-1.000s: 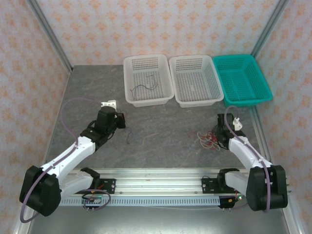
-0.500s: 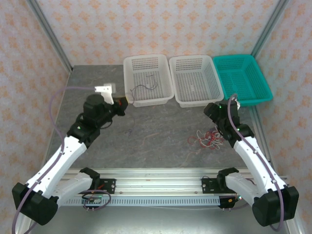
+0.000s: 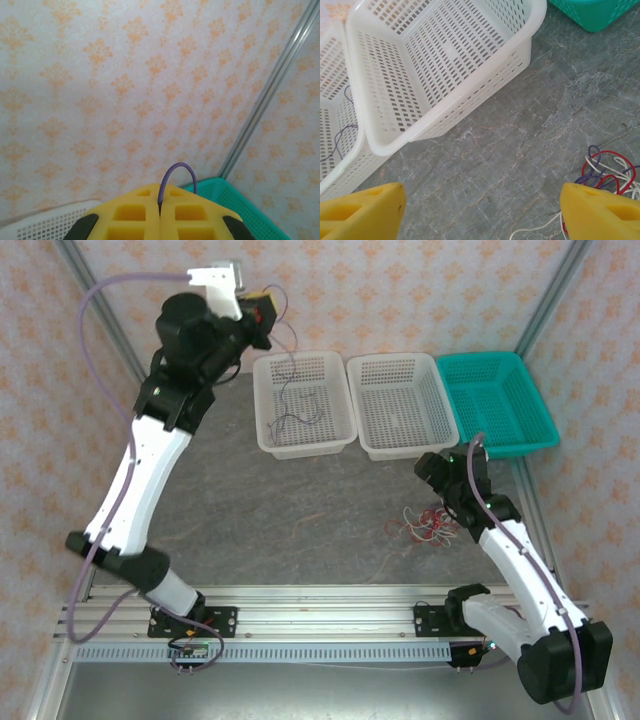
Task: Untangle the cables
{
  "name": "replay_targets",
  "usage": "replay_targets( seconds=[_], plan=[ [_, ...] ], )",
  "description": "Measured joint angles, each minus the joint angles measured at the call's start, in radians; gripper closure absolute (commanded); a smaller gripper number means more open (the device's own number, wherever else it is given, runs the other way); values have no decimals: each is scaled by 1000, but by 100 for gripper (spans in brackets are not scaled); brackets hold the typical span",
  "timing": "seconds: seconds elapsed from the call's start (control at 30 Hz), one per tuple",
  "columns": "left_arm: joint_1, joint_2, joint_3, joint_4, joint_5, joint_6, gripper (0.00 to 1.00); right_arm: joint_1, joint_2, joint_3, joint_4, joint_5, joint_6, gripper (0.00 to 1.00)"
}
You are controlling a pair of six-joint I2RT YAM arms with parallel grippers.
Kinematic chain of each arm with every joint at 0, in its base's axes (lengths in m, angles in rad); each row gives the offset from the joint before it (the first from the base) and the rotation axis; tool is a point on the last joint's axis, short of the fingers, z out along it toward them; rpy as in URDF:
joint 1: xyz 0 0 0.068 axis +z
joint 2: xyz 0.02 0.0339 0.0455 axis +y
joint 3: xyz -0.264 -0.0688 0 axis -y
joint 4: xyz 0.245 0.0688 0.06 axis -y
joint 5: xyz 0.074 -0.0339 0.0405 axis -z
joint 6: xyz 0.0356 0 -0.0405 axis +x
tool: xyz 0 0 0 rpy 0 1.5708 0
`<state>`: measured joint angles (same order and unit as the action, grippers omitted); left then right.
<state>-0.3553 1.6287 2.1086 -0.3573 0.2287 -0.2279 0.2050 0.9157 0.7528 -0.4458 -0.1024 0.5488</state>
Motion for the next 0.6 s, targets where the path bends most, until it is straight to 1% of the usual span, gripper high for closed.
replay_targets(
  seconds=[0.1,0.2,0.33,0.4,0.43,0.47,0.53,0.6],
  plan=[
    [11,146,164,-44,0,10,100,0,-37,-16,0,-24,0,19],
    [25,282,278,-84,0,10,100,0,-55,-21,-2,-40,-1,19],
    [37,408,293,-126,-5,10,100,0,-57,-22,-3,-52,-1,19],
    [38,461,265,-142,-10,10,100,0,-57,-25,-2,-57,-1,19],
    [40,479,245,-146,-9,10,98,0,-57,-29,-2,-60,-1,19],
    [41,496,219,-150,-8,8,94,0,-57,-34,-2,-63,-1,19],
    [44,523,158,-151,-8,-3,79,0,-57,-44,-1,-71,0,19],
    [53,536,86,-146,-5,-25,52,0,-57,-51,-2,-77,0,19]
  ],
)
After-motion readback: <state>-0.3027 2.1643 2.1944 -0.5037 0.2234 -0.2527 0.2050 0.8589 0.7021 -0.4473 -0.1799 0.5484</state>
